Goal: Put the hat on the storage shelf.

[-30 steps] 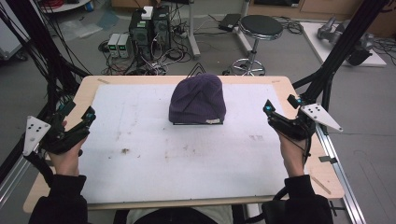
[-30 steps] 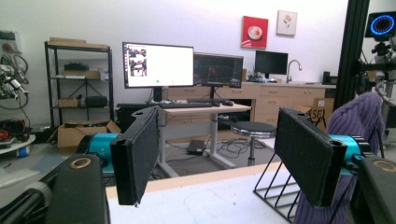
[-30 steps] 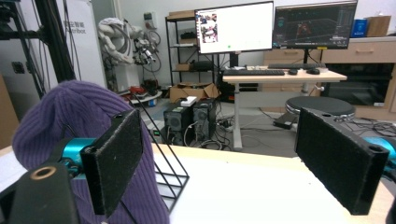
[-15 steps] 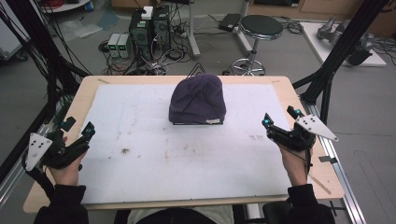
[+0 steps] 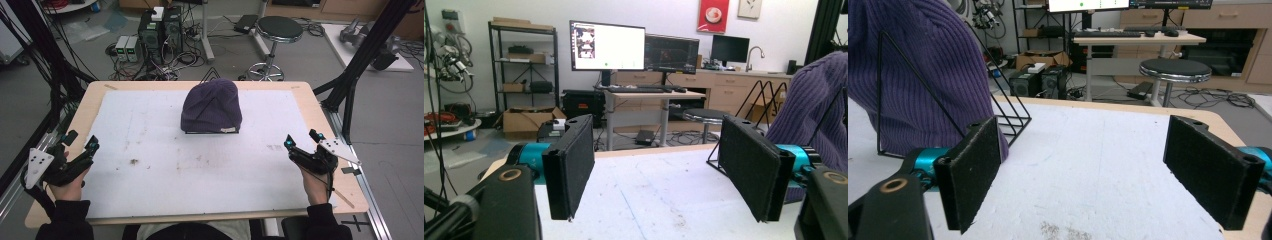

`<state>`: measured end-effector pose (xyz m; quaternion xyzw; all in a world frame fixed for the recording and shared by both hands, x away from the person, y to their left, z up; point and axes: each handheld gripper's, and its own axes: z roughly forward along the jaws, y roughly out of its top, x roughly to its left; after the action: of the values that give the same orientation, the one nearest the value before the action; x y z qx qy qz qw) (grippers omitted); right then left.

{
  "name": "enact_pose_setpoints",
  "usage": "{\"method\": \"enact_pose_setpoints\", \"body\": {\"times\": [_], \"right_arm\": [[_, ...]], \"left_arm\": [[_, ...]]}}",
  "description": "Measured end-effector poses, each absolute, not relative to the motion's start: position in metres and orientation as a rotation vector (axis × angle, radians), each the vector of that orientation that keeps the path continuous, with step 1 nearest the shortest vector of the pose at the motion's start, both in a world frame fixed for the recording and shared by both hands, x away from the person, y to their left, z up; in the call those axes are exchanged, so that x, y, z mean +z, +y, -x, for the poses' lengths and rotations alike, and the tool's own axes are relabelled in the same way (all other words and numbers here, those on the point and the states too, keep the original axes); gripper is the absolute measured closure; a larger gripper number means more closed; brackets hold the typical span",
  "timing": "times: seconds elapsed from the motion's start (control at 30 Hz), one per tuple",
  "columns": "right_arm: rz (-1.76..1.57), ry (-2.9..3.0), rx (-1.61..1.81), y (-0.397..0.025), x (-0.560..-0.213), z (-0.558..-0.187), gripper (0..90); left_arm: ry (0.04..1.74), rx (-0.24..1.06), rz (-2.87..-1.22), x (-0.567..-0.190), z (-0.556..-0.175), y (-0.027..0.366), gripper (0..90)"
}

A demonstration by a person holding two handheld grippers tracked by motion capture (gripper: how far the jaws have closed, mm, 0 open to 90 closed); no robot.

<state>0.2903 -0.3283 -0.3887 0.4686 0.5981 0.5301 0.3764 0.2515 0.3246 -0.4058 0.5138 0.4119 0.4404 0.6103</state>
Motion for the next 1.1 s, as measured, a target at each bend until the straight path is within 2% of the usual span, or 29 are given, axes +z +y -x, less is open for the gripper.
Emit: {"method": "enact_pose_setpoints", "body": {"times": [0.23, 0.5, 1.1], "right_arm": [[-1.194, 1.548, 1.302, -0.327, -0.406, -0.293, 14.5], [-1.162, 1.574, 1.272, -0.320, -0.423, -0.296, 14.5], [-1.162, 1.592, 1.253, -0.318, -0.429, -0.296, 14.5]], "left_arm": [[0.955, 1.032, -1.226, -0.419, -0.250, 0.324, 29.5], [1.014, 0.986, -1.298, -0.440, -0.251, 0.327, 28.3], [0.993, 0.998, -1.329, -0.445, -0.245, 0.320, 28.8]]}}
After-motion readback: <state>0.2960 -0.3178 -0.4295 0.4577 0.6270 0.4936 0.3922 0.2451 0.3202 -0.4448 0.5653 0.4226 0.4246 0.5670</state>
